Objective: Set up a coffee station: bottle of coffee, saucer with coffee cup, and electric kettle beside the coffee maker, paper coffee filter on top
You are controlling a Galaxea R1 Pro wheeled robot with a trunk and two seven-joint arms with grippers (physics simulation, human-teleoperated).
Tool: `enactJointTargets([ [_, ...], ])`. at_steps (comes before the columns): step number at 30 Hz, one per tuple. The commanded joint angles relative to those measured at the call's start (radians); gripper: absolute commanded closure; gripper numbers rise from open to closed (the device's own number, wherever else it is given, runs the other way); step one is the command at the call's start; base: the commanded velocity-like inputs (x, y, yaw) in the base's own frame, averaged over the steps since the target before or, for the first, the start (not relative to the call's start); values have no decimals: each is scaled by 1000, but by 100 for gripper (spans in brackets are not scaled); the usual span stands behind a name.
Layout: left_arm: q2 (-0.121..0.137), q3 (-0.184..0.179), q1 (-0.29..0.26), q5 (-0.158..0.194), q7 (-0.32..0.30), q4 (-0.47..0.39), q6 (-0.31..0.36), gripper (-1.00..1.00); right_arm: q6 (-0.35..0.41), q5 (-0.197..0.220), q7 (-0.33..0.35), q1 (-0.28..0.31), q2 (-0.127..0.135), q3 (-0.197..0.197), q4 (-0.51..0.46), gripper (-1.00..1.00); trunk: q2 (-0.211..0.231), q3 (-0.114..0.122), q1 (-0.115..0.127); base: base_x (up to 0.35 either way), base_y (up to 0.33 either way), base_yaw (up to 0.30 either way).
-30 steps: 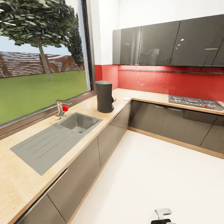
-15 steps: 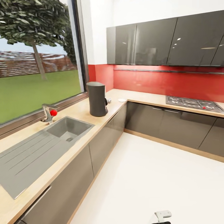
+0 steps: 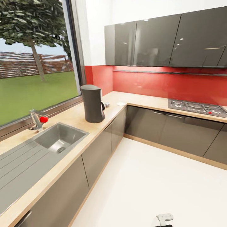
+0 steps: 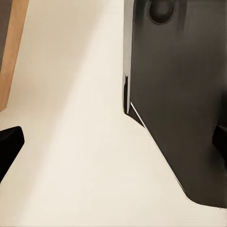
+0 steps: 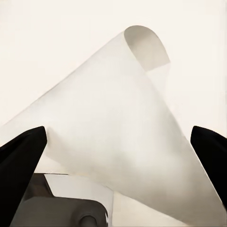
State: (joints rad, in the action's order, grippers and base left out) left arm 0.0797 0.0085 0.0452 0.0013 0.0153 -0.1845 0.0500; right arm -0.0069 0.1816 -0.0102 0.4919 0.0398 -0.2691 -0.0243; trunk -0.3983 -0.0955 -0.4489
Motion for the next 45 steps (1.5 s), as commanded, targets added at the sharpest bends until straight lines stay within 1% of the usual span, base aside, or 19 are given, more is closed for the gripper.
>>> enactJointTargets([
  [1, 0, 1, 1, 0, 2, -4, 5, -100, -1, 10, -1, 0, 0, -9, 0, 100, -2, -2, -1, 311, -166, 0],
  [45, 2, 1, 1, 2, 2, -2, 5, -100, -1, 10, -1, -6, -5, -9, 0, 100, -2, -2, -1, 298, -196, 0],
])
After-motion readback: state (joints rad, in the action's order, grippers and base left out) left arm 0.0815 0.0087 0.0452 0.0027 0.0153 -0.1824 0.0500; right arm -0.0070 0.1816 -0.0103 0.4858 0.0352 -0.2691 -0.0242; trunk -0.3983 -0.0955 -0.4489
